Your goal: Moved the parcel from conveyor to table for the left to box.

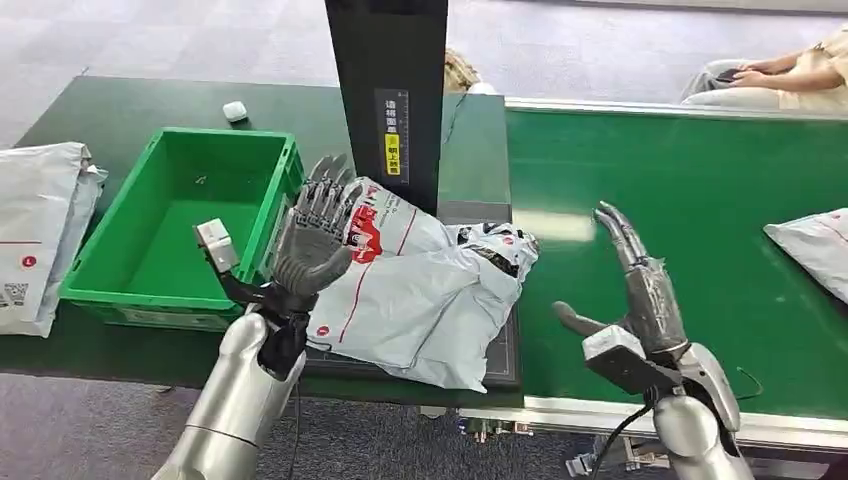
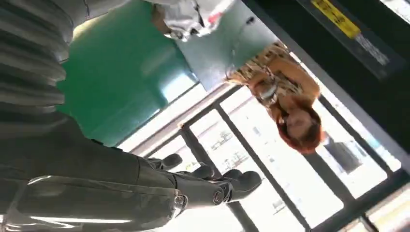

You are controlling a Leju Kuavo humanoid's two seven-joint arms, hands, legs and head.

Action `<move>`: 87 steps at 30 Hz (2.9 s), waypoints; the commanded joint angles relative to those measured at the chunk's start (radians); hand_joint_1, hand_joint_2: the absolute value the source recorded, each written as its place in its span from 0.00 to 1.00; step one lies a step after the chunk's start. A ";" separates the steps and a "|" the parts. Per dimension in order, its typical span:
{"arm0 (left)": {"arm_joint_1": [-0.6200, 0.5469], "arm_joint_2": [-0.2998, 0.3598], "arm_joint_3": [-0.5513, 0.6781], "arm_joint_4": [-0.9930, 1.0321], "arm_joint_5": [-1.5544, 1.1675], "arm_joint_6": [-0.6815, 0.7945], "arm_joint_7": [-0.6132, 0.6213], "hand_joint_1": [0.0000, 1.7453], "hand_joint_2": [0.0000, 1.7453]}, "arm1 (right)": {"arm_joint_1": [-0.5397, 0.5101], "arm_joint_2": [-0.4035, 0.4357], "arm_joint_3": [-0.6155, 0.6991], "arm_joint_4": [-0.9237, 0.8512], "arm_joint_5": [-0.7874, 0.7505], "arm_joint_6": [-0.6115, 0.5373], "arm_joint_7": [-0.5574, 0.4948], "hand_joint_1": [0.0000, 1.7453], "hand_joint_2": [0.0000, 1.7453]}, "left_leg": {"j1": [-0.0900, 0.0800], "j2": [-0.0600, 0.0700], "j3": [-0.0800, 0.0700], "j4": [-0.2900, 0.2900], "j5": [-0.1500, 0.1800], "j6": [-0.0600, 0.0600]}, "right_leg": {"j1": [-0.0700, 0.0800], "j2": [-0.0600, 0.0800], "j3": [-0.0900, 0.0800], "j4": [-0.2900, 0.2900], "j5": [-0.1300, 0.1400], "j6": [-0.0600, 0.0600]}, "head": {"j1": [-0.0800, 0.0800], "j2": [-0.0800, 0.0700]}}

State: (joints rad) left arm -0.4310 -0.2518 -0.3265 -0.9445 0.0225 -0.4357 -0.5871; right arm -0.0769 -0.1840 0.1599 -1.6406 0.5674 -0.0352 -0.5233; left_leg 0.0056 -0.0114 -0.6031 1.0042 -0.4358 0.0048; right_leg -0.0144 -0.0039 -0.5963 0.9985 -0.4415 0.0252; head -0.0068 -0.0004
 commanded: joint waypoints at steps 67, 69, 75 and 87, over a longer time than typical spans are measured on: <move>-0.054 0.018 -0.383 0.400 -0.869 0.355 0.371 0.00 1.00 | -0.198 0.221 -0.088 0.039 -0.276 0.141 -0.068 0.00 1.00 | 0.000 0.005 0.007 -0.002 0.000 -0.001 | 0.000 0.004 0.005 -0.001 0.000 -0.001 | 0.000 0.000; -0.044 0.015 -0.361 0.398 -0.872 0.339 0.359 0.01 1.00 | -0.197 0.226 -0.091 0.039 -0.272 0.143 -0.066 0.00 1.00 | 0.000 0.006 0.010 -0.004 0.000 -0.001 | -0.001 0.005 0.008 -0.002 0.000 -0.002 | 0.000 0.000; -0.035 0.016 -0.349 0.388 -0.873 0.343 0.352 0.21 1.00 | -0.190 0.225 -0.093 0.038 -0.270 0.144 -0.066 0.00 1.00 | 0.000 0.005 0.008 -0.003 0.001 -0.001 | 0.000 0.004 0.007 -0.001 0.001 -0.002 | 0.000 0.000; 0.053 0.062 -0.237 0.122 -0.836 0.477 0.220 1.00 1.00 | -0.135 0.205 -0.117 -0.012 -0.279 0.141 -0.080 0.00 1.00 | 0.000 0.005 0.010 -0.003 0.000 -0.001 | 0.000 0.004 0.008 -0.001 0.000 -0.002 | 0.000 0.000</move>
State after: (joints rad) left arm -0.4574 -0.2411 -0.6470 -0.6675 -0.8484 -0.0470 -0.2895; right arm -0.2480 0.0259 0.0851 -1.6449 0.2991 0.1060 -0.5959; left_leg 0.0058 -0.0082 -0.5969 1.0035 -0.4349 0.0042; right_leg -0.0152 -0.0012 -0.5913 0.9995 -0.4411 0.0247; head -0.0069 -0.0004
